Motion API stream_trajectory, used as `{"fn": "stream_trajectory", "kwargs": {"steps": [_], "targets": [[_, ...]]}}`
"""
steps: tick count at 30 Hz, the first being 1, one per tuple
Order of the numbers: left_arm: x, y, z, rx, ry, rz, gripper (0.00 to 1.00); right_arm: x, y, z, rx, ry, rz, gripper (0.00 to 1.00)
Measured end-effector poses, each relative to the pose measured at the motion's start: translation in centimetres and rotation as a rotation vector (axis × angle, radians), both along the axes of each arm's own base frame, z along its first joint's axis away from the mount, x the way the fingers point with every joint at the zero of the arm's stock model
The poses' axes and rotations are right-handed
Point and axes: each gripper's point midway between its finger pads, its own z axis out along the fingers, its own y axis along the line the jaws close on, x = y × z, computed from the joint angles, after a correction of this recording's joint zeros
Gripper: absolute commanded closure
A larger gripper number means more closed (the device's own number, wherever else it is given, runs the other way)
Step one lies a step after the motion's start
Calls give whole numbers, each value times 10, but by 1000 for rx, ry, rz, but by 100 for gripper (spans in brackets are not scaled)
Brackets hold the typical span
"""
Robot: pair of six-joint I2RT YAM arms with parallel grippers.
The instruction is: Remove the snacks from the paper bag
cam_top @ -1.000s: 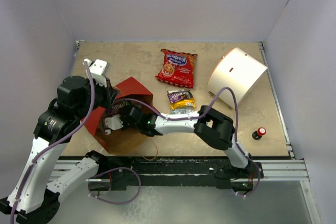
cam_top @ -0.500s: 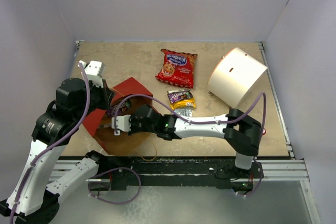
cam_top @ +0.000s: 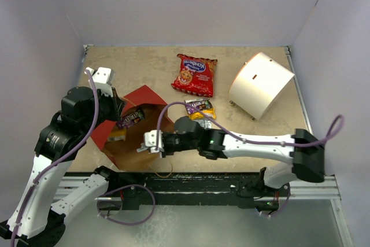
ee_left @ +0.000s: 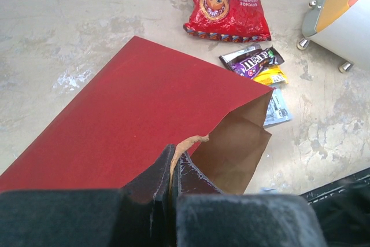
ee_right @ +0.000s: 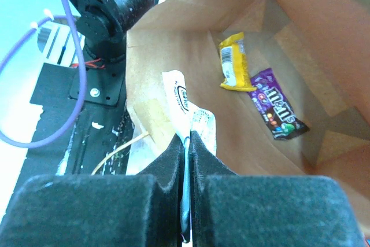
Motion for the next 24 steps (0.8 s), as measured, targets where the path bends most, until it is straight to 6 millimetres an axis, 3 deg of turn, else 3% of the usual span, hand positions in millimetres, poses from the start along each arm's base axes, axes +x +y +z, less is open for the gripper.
{"fn": "stream_trajectory", "kwargs": {"steps": [6, 9, 11, 14, 16, 19, 24], "targets": [[0, 1, -7, 5, 14, 10, 100, 2, -59, 63, 113, -20, -132, 100], [0, 2, -9, 9, 19, 12, 100, 18, -94, 87, 184, -16, -307, 100], [0, 2, -12, 11, 24, 14, 100, 39, -124, 92, 215, 14, -506, 100], [0, 2, -13, 5, 29, 19, 100, 74, -167, 76, 210, 79, -854, 100], [0, 2, -13, -2, 30, 23, 100, 84, -177, 67, 200, 105, -957, 100], [-1, 2, -12, -10, 30, 27, 100, 104, -195, 30, 111, 155, -1181, 100], [-2, 2, -13, -14, 31, 29, 100, 136, -208, -41, -113, 238, -1423, 100]]}}
